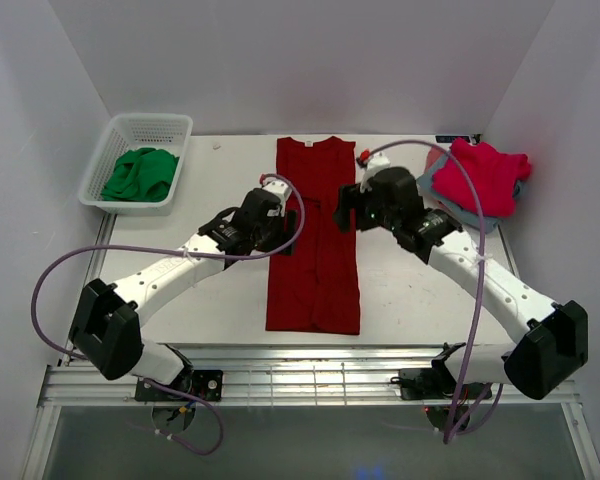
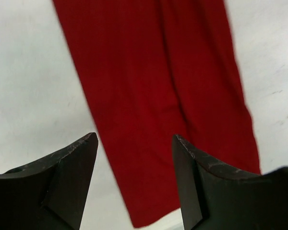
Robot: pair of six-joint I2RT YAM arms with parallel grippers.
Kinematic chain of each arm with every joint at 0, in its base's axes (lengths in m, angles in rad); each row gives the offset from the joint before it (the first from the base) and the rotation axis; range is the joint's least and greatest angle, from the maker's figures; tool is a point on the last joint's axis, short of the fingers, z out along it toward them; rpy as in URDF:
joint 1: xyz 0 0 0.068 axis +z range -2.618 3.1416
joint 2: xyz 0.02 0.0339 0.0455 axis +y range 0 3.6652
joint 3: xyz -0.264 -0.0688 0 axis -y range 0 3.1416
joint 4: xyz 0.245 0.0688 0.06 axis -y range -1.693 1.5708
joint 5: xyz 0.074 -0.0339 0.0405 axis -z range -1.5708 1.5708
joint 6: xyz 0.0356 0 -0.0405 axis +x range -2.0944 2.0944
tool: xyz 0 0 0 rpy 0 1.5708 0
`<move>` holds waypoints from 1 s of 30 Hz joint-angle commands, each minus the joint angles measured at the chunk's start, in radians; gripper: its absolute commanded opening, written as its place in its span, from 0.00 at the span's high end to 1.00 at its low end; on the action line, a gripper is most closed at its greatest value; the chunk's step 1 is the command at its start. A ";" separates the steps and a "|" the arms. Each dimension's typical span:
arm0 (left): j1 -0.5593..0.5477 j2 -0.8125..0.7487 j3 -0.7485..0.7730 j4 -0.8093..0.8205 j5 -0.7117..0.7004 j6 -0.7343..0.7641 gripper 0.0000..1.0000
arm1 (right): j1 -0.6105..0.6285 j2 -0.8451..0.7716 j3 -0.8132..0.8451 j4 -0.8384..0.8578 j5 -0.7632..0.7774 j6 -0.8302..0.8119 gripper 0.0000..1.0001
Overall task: Fold and stack the t-shirts
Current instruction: Grab the bottom of the folded rectangular tshirt with both arms
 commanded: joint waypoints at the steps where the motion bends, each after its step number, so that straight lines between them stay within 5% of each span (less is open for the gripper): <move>1: 0.024 -0.107 -0.100 -0.008 0.088 -0.087 0.27 | 0.061 -0.048 -0.153 -0.144 0.079 0.153 0.24; 12: 0.048 -0.273 -0.338 -0.008 0.371 -0.209 0.22 | 0.187 -0.085 -0.363 -0.296 0.081 0.289 0.21; 30: 0.048 -0.278 -0.471 -0.120 0.355 -0.226 0.22 | 0.342 -0.111 -0.566 -0.210 0.007 0.461 0.25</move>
